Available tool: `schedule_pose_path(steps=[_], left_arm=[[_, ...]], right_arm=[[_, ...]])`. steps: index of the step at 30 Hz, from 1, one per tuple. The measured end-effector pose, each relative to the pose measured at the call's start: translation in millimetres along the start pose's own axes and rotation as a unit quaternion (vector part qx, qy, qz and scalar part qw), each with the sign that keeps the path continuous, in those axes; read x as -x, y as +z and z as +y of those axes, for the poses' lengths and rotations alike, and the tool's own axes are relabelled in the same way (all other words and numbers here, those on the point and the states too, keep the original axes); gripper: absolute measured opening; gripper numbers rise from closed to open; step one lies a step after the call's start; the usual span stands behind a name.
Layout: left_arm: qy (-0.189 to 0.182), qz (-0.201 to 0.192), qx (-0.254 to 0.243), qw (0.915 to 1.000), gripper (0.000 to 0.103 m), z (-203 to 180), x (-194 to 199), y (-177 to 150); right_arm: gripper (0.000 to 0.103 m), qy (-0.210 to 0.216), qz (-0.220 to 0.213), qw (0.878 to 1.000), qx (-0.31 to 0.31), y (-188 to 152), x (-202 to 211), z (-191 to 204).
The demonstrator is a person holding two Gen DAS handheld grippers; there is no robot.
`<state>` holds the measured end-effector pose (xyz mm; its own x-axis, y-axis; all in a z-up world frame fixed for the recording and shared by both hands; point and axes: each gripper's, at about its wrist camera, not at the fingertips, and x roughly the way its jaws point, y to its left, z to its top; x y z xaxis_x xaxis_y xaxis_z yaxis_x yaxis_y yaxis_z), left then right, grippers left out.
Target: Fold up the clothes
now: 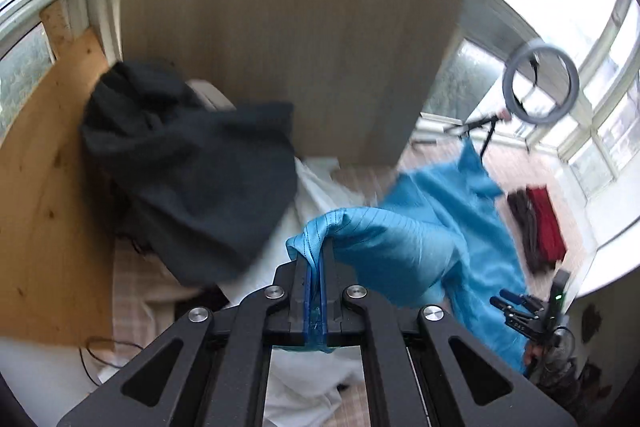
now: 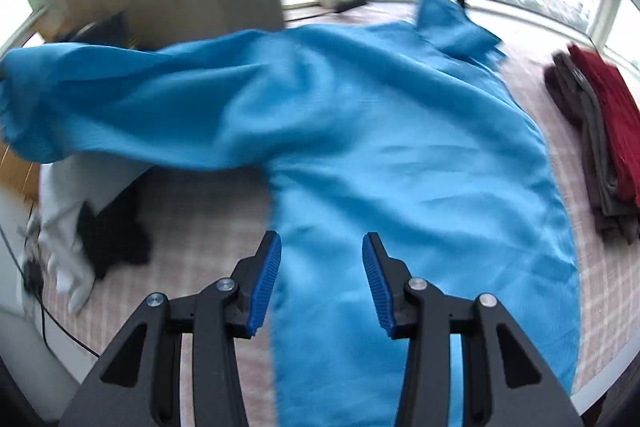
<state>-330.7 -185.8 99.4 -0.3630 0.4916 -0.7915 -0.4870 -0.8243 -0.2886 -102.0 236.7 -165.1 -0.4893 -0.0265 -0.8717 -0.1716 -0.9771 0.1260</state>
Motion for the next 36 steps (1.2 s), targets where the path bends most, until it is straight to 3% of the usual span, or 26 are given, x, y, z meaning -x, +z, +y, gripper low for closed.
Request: schedule_pose_path(steps=[3, 6, 10, 15, 20, 22, 25, 28, 31, 34, 36], left_arm=[[-0.032, -0.003, 0.044, 0.9985, 0.002, 27.9, 4.3, 24.7], [0.005, 0.021, 0.064, 0.9977, 0.002, 56.3, -18.2, 26.3], [-0.019, 0.043, 0.13, 0.9904, 0.002, 93.3, -35.2, 22.0], [-0.058, 0.034, 0.126, 0.9898, 0.002, 79.4, -6.8, 21.2], [-0.054, 0.042, 0.112, 0.9913, 0.002, 62.6, 15.9, 5.7], [-0.023, 0.055, 0.099, 0.9933, 0.006, 61.3, 11.1, -1.7], [0.038, 0.064, 0.082, 0.9938, 0.016, 66.3, 5.1, -10.4], [0.12, 0.057, 0.069, 0.9887, 0.018, 81.7, 1.7, -15.8], [0.164, 0.041, 0.029, 0.9852, 0.02, 87.5, 7.6, -28.1], [0.149, 0.053, -0.055, 0.9859, 0.025, 62.6, 2.9, -57.2], [0.101, 0.077, -0.092, 0.9876, 0.028, 43.7, -12.2, -82.7]], right_arm=[[0.042, -0.014, 0.023, 1.0, 0.0, 14.3, -25.6, -6.7], [0.042, -0.007, 0.018, 1.0, 0.015, 28.2, -35.5, 4.4], [0.042, 0.007, 0.001, 0.998, 0.069, 52.7, -42.9, 42.7], [0.042, 0.107, -0.023, 0.985, 0.13, 85.3, -33.7, 116.6], [0.042, 0.233, -0.045, 0.951, 0.197, 111.6, -12.0, 208.7], [0.042, 0.279, -0.046, 0.933, 0.223, 120.8, -7.5, 245.7], [0.042, 0.319, -0.006, 0.913, 0.256, 127.6, -22.0, 294.1], [0.042, 0.31, -0.006, 0.918, 0.248, 137.4, -22.3, 292.0], [0.042, 0.3, -0.005, 0.923, 0.24, 147.1, -22.6, 290.0], [0.042, 0.291, -0.004, 0.928, 0.232, 156.8, -22.9, 288.0], [0.042, 0.285, -0.003, 0.931, 0.227, 163.3, -23.1, 286.6]])
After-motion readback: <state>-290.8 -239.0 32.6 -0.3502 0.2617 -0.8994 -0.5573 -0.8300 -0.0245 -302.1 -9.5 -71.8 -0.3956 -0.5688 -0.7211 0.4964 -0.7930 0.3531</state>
